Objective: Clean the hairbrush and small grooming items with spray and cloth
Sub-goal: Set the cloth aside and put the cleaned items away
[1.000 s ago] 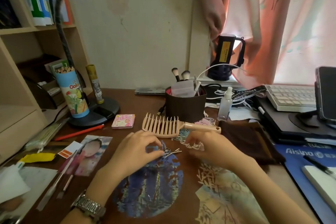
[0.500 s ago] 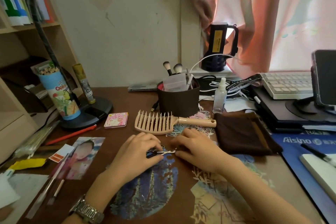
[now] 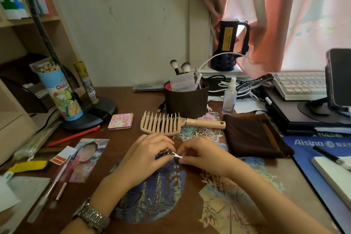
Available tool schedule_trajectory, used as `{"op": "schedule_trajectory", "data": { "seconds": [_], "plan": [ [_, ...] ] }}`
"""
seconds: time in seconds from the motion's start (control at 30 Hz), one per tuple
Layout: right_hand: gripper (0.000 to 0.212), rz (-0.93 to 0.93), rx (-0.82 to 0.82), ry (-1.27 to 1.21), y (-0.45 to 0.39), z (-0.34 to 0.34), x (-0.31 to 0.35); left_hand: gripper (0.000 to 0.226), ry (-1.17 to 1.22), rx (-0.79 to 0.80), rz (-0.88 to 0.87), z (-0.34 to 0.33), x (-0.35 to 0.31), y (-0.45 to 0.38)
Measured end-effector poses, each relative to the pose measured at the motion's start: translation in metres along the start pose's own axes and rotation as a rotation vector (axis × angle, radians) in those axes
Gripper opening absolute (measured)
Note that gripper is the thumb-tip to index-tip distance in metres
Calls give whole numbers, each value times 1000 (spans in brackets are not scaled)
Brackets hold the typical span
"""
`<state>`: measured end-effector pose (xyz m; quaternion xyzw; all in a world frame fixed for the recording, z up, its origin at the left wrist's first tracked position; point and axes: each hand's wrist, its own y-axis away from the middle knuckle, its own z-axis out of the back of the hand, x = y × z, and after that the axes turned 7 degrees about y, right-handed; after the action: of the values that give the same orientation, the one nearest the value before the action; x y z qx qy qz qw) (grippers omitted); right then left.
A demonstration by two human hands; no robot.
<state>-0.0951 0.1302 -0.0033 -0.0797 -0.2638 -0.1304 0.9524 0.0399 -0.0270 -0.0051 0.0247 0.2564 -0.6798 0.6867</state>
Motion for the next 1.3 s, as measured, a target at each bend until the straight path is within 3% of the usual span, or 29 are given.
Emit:
{"op": "schedule_trajectory", "data": {
  "seconds": [0.23, 0.4, 0.8, 1.13, 1.3],
  "plan": [
    [25, -154, -103, -238, 1, 2, -5, 38, 142, -123, 127, 3, -7, -1],
    [47, -180, -168, -428, 3, 0, -7, 33, 377, -121, 270, 5, -11, -3],
    [26, -231, -306, -809, 3, -5, 5, 20, 489, -36, 292, -5, -21, -4],
    [14, -261, -315, -757, 4, -1, -6, 13, 477, -72, 286, -2, -20, -4],
    [25, -309, -334, -721, 5, 5, -6, 12, 479, -84, 294, -2, -19, -4]
  ]
}}
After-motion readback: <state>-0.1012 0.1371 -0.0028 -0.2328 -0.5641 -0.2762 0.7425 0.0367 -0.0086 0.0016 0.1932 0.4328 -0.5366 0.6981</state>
